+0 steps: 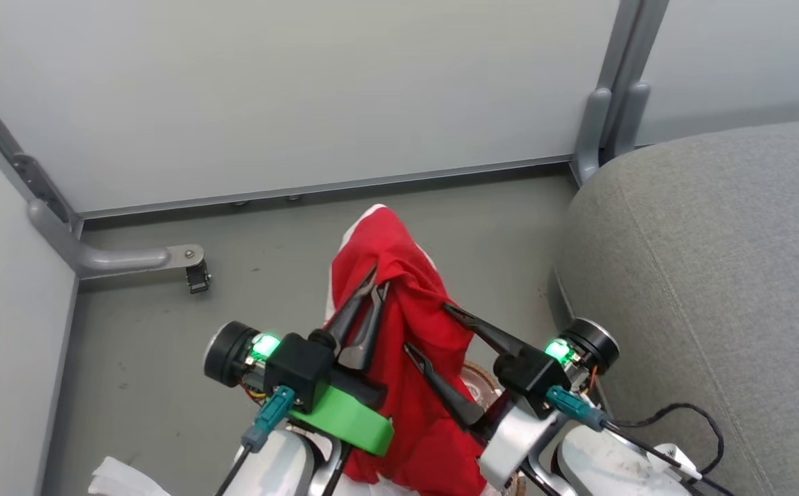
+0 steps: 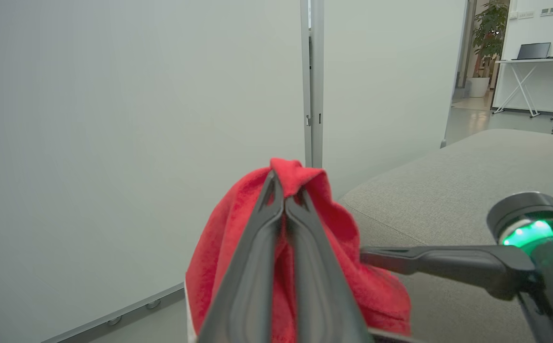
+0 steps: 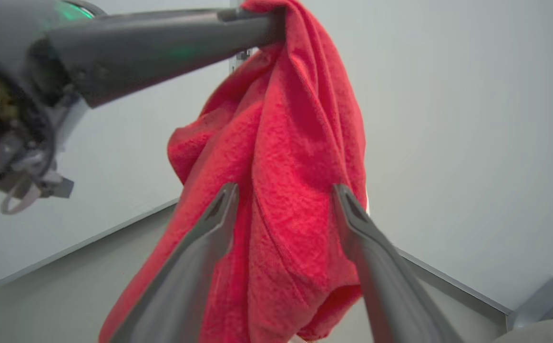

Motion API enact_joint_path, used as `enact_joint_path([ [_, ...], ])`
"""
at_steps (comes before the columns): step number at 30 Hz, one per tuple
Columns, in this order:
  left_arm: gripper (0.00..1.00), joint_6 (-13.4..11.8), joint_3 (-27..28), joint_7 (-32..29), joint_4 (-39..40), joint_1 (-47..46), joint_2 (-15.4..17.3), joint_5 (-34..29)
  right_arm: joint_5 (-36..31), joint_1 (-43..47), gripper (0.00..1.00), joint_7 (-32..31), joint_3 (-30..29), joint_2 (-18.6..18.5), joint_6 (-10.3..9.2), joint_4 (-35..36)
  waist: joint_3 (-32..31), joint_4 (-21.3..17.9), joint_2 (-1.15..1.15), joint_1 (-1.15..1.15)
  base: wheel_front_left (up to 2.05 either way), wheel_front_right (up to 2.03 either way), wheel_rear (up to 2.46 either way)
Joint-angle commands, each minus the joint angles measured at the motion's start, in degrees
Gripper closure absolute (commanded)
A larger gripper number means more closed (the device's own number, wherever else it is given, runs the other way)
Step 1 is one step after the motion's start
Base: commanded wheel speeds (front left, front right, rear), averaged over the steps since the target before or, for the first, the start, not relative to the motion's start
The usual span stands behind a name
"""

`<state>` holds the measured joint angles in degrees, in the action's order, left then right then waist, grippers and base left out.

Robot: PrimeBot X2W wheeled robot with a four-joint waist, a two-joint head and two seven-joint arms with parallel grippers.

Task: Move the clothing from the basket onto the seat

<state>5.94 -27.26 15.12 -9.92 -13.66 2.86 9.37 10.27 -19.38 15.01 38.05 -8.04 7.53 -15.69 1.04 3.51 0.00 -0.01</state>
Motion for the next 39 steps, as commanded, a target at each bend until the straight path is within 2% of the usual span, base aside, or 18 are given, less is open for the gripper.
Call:
enact_joint_path([
  [1, 1.00, -0.3, -0.9, 0.0, 0.0, -0.9, 0.1, 0.3, -0.6, -1.2, 0.00, 0.3, 0.4, -0.1, -0.08, -1.4, -0.3, 2.2, 0.00, 0.01, 0.00, 0.00, 0.00],
  [6, 1.00, -0.1, -5.5, 0.0, -0.1, -1.2, 0.1, 2.4, -1.0, -4.9, 0.00, 0.2, 1.4, 1.8, -0.08, -10.0, -0.5, 5.3, 0.00, 0.01, 0.00, 0.00, 0.00],
  [7, 1.00, -0.1, -6.3, 0.0, -0.1, -1.3, 0.1, 2.9, -0.3, -5.3, 0.61, 0.2, 1.6, 2.4, -0.08, -11.9, -0.5, 5.8, 0.00, 0.01, 0.00, 0.00, 0.00],
  [8, 1.00, -0.1, -7.0, 0.1, -0.1, -1.3, 0.1, 3.2, 0.3, -5.7, 1.00, 0.2, 1.8, 2.7, -0.08, -12.9, -0.5, 6.2, 0.00, 0.01, 0.00, 0.00, 0.00],
  [13, 1.00, -1.0, -7.9, 0.0, -0.9, -0.8, 0.1, 3.9, 3.1, -5.0, 1.00, 0.2, 1.1, 3.8, -0.08, -14.0, -0.5, 6.6, 0.00, 0.01, 0.00, 0.00, 0.00],
  [14, 0.84, -1.1, -7.7, 0.0, -0.9, -0.6, 0.1, 3.7, 3.2, -4.3, 1.00, 0.2, 0.8, 3.8, -0.08, -13.7, -0.4, 6.3, 0.00, 0.01, 0.00, 0.00, 0.00],
  [15, 0.22, -1.6, -7.0, 0.0, -1.1, -0.1, 0.1, 4.2, 3.4, -3.3, 1.00, 0.2, 0.3, 3.8, -0.08, -13.2, -0.4, 5.7, 0.00, 0.01, 0.00, 0.00, 0.00],
  [16, 0.00, -1.9, -6.6, 0.0, -1.0, 0.1, 0.1, 3.9, 3.6, -2.6, 1.00, 0.2, -0.2, 3.6, -0.08, -12.6, -0.3, 5.0, 0.00, 0.01, 0.00, 0.00, 0.00],
  [20, 0.00, -2.2, -4.8, 0.0, -1.6, 1.1, 0.1, 2.5, 4.2, 0.6, 1.00, 0.2, -3.0, 2.6, -0.08, -10.3, 0.3, -0.1, 0.00, 0.01, 0.00, 0.00, 0.00],
  [25, 0.00, -2.6, -1.4, 0.0, -1.3, 2.3, 0.1, 2.1, 4.6, 3.5, 1.00, 0.2, -5.9, 1.8, -0.08, -7.0, 1.7, -10.5, 0.00, 0.01, 0.00, 0.00, 0.00],
  [31, 0.00, -2.2, 0.2, 0.0, -1.3, 2.5, 0.1, 2.1, 4.8, 4.8, 1.00, 0.2, -8.1, 0.5, -0.08, -4.1, 4.0, -22.2, 0.00, 0.01, 0.00, 0.00, 0.00],
  [35, 0.00, -1.7, 0.1, 0.0, -2.1, 1.4, 0.1, 2.0, 4.6, 4.4, 1.00, 0.2, -9.9, -0.1, -0.08, -3.0, 5.9, -27.1, 0.00, 0.01, 0.00, 0.00, 0.00],
  [39, 0.00, -1.3, -0.2, 0.0, -2.7, 0.2, 0.2, 1.2, 3.7, 2.2, 1.00, 0.2, -12.7, -1.1, -0.08, -2.5, 8.4, -29.3, 0.00, 0.01, 0.00, 0.00, 0.00],
])
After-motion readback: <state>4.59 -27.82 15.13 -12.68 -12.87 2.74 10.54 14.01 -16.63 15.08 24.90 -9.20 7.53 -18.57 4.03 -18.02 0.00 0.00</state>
